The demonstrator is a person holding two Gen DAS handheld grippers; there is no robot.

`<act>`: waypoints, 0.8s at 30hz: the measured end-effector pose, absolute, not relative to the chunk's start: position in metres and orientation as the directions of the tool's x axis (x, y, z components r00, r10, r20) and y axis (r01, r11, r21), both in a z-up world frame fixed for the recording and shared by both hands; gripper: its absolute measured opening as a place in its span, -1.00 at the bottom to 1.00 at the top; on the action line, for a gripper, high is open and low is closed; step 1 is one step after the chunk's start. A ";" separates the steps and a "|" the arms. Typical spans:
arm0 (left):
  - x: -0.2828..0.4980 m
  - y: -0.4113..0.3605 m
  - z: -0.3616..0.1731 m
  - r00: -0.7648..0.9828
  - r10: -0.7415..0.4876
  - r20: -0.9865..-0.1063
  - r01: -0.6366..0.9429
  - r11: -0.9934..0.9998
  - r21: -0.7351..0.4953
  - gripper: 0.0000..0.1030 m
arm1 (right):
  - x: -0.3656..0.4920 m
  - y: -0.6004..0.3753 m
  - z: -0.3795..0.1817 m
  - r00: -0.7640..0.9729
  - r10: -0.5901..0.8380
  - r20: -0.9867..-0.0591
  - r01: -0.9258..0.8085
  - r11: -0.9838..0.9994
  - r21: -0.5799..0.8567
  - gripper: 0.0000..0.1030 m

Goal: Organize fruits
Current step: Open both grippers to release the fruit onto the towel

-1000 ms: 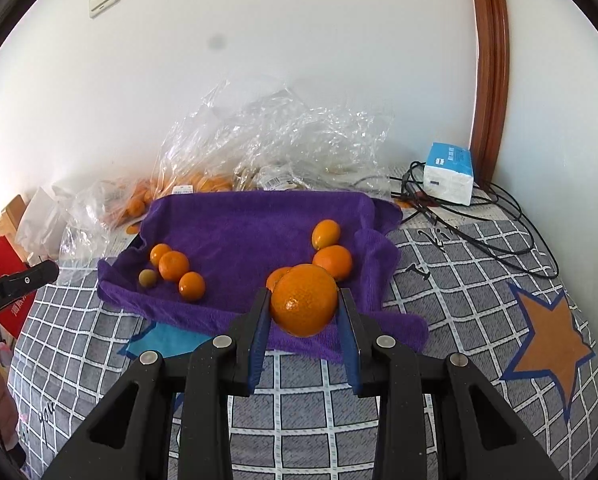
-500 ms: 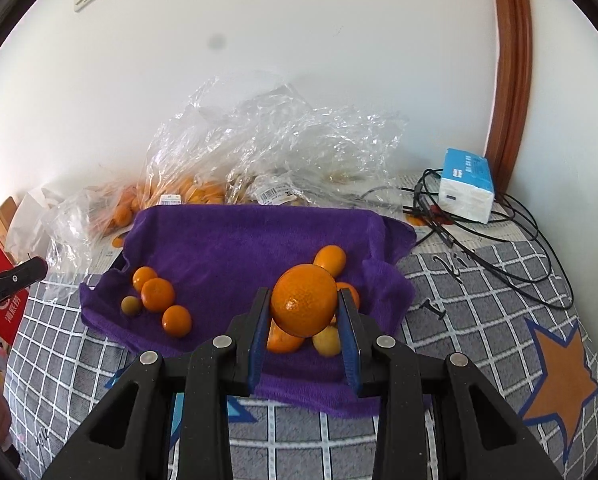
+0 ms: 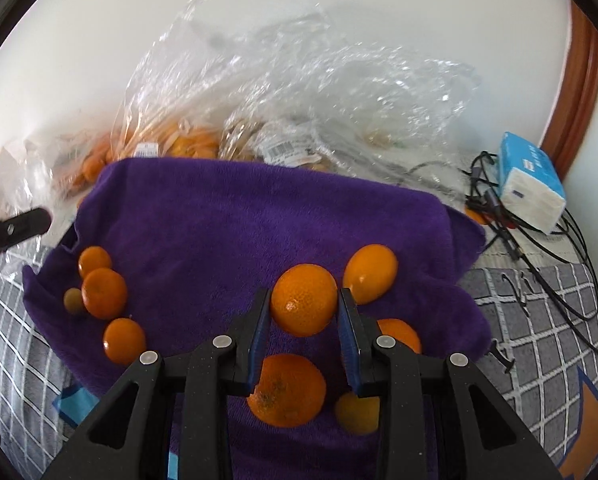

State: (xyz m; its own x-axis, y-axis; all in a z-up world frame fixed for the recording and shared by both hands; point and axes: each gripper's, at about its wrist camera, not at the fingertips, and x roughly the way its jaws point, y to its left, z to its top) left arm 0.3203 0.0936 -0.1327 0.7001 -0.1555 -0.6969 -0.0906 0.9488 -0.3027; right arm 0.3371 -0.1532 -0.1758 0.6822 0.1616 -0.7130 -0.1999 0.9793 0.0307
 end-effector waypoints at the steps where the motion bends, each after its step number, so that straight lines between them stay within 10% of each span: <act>1: 0.325 0.091 -0.135 0.696 -0.156 -0.701 -0.089 0.950 -0.301 -0.55 | 0.339 -0.151 -0.179 0.677 0.162 -0.718 -0.210 0.977 0.023 -0.37; 17: 0.363 0.072 -0.172 0.605 -0.154 -0.782 -0.092 0.961 -0.260 -0.55 | 0.343 -0.137 -0.196 0.652 0.149 -0.744 -0.248 0.968 -0.024 -0.36; 24: 0.353 0.071 -0.156 0.619 -0.138 -0.773 -0.087 0.966 -0.242 -0.28 | 0.334 -0.142 -0.188 0.642 0.177 -0.746 -0.242 0.970 0.022 0.02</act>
